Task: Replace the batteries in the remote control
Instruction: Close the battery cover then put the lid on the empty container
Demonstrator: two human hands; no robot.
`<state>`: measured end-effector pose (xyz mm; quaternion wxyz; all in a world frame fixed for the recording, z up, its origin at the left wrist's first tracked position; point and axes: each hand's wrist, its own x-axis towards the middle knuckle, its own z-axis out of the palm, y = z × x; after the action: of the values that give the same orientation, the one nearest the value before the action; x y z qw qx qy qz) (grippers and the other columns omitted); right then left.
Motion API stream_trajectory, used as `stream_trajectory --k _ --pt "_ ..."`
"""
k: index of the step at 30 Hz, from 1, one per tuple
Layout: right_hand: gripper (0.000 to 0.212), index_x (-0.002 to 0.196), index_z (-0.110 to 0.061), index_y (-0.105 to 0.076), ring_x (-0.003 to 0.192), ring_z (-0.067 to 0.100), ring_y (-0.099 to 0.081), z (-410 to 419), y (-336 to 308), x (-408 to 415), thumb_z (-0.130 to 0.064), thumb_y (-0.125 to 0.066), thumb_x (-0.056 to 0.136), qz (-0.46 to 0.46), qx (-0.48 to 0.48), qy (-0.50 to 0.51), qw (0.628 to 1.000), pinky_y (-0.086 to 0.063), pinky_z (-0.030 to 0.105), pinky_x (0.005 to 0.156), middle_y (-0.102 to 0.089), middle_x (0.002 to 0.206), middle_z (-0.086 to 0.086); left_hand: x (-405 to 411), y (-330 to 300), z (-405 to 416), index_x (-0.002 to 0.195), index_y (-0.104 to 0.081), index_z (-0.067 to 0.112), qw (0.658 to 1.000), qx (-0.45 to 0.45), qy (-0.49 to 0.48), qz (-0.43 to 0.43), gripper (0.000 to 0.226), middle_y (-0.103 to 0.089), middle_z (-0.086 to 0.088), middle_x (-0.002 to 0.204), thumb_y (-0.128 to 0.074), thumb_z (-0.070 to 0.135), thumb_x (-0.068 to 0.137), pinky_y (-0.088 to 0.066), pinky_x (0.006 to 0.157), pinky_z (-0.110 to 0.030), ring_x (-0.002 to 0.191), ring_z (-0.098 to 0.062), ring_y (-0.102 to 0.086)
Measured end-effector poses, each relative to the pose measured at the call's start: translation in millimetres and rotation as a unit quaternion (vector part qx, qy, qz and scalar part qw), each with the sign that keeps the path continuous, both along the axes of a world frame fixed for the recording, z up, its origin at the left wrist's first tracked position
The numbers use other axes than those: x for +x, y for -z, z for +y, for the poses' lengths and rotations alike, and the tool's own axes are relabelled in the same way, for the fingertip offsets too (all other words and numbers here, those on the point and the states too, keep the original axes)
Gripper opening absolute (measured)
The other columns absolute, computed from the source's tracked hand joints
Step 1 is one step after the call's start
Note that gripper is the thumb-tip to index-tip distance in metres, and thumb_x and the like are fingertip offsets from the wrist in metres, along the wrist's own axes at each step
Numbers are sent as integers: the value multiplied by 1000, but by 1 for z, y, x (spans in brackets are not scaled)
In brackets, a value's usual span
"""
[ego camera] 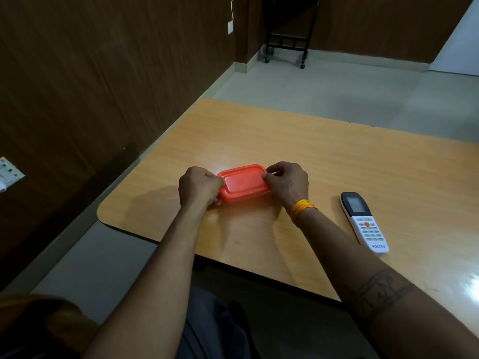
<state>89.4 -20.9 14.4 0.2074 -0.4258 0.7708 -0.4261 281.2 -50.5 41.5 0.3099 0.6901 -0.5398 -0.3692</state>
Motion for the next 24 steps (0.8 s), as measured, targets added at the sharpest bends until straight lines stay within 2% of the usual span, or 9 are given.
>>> stream_trajectory --k 3,7,9,11,13,15,18,22,24 --pt "26 108 -14 -81 97 24 -71 3 -3 2 -27 -72 88 44 0 -5 999 -60 43 90 -78 104 6 -3 1 1 72 -75 8 1000 -14 19 4 36 -76 -13 71 -73 43 77 -67 65 -49 64 -32 -77" --pt "22 106 -13 -81 95 22 -69 9 -9 6 -26 -72 90 37 -49 -17 998 -61 44 88 -77 100 5 -5 -3 2 86 -69 10 999 -1 23 33 61 -74 -10 85 -54 69 94 -60 52 -34 71 -27 -74" --pt "19 103 -14 -81 92 18 -67 12 -10 10 -24 -71 90 22 -62 -37 997 -60 43 86 -76 96 2 -8 0 2 88 -66 10 998 11 55 10 71 -71 -11 94 -44 77 93 -58 67 -36 84 -30 -70" --pt "16 102 -16 -81 89 15 -67 15 -11 16 -24 -72 91 -8 -79 -45 996 -60 42 85 -75 94 -2 -13 3 3 92 -64 12 996 22 85 -14 73 -69 -13 101 -39 80 93 -58 87 -44 93 -34 -67" --pt "22 105 -17 -79 90 15 -67 16 -9 25 -32 -71 92 -37 -95 -8 995 -59 40 85 -75 95 -2 -17 4 4 92 -65 12 995 24 98 -25 72 -71 -16 106 -38 79 94 -57 95 -47 99 -38 -67" --pt "41 108 -12 -75 91 20 -66 19 -4 35 -48 -60 99 -28 -70 43 996 -54 36 79 -73 97 2 -21 5 5 79 -64 15 995 8 99 -30 68 -73 -19 105 -38 75 97 -57 95 -47 99 -38 -68" --pt "69 85 -6 -68 86 37 -66 20 6 49 -62 -33 104 -43 -12 50 998 -45 37 69 -72 88 14 -22 7 5 78 -67 12 993 -16 103 -48 70 -73 -19 99 -35 70 101 -55 87 -43 96 -38 -68" --pt "66 64 -12 -54 76 37 -60 20 3 56 -58 -32 106 -90 -24 47 995 -37 35 63 -65 75 14 -17 9 5 85 -70 11 995 -5 92 -20 71 -73 -19 101 -36 73 98 -57 92 -47 97 -38 -68" --pt "64 59 -15 -48 70 34 -55 21 1 57 -55 -35 107 -82 -34 42 995 -32 35 60 -59 68 10 -16 8 5 78 -66 14 996 -3 86 -16 66 -73 -20 103 -38 71 98 -57 93 -47 97 -39 -68"
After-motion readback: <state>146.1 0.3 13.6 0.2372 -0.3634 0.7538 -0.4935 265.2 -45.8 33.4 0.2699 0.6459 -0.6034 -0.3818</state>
